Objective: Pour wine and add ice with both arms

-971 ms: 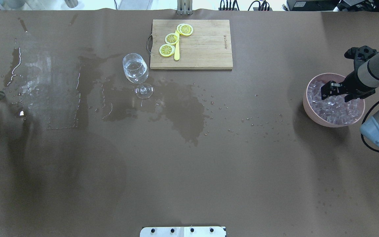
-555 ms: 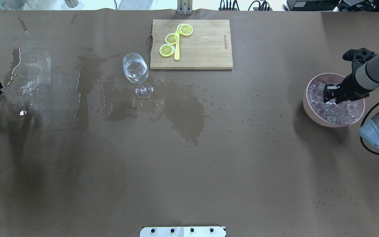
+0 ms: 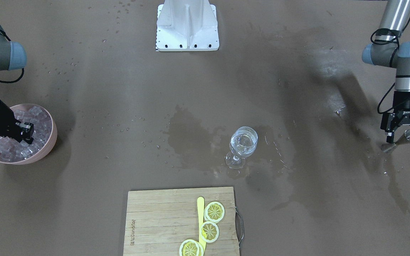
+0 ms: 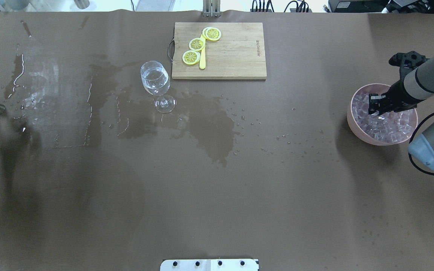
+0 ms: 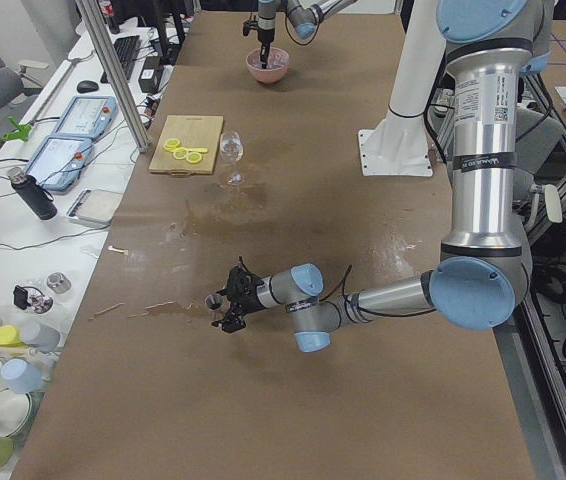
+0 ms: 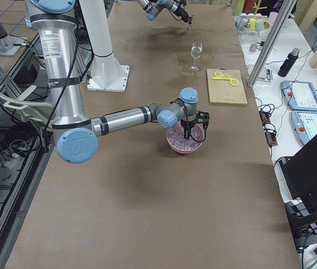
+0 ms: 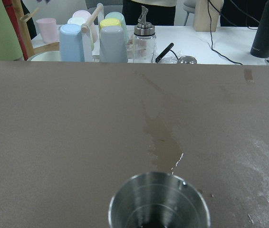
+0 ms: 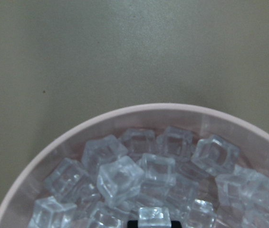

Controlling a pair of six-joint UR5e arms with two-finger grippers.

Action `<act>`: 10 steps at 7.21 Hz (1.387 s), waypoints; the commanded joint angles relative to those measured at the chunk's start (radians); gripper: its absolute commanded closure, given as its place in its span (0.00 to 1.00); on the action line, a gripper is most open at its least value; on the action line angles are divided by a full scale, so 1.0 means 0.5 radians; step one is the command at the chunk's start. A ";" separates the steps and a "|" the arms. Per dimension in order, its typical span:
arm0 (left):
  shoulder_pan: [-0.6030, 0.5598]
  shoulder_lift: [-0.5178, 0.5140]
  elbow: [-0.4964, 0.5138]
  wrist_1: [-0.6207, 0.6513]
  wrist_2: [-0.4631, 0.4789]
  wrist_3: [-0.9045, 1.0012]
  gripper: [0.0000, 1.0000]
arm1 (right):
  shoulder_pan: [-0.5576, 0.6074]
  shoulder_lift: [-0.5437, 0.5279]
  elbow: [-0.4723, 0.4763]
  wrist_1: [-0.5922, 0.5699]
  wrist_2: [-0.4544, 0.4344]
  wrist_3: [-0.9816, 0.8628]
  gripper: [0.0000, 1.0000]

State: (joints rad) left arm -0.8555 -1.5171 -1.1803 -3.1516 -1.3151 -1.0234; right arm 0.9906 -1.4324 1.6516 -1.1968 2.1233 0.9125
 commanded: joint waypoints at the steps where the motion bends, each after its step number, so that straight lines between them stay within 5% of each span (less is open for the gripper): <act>1: 0.091 0.000 0.007 -0.008 0.132 -0.060 0.05 | 0.059 0.012 0.047 -0.036 0.030 -0.009 0.97; 4: 0.100 -0.006 0.032 -0.011 0.136 -0.064 0.12 | 0.169 0.100 0.255 -0.473 0.036 -0.149 0.98; 10: 0.103 -0.077 0.069 -0.008 0.163 -0.049 0.15 | 0.234 0.389 0.427 -0.828 0.036 -0.208 1.00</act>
State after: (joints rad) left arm -0.8039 -1.5526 -1.1478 -3.1554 -1.2354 -1.0511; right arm 1.1061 -1.2525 1.8335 -1.5859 2.1426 0.8087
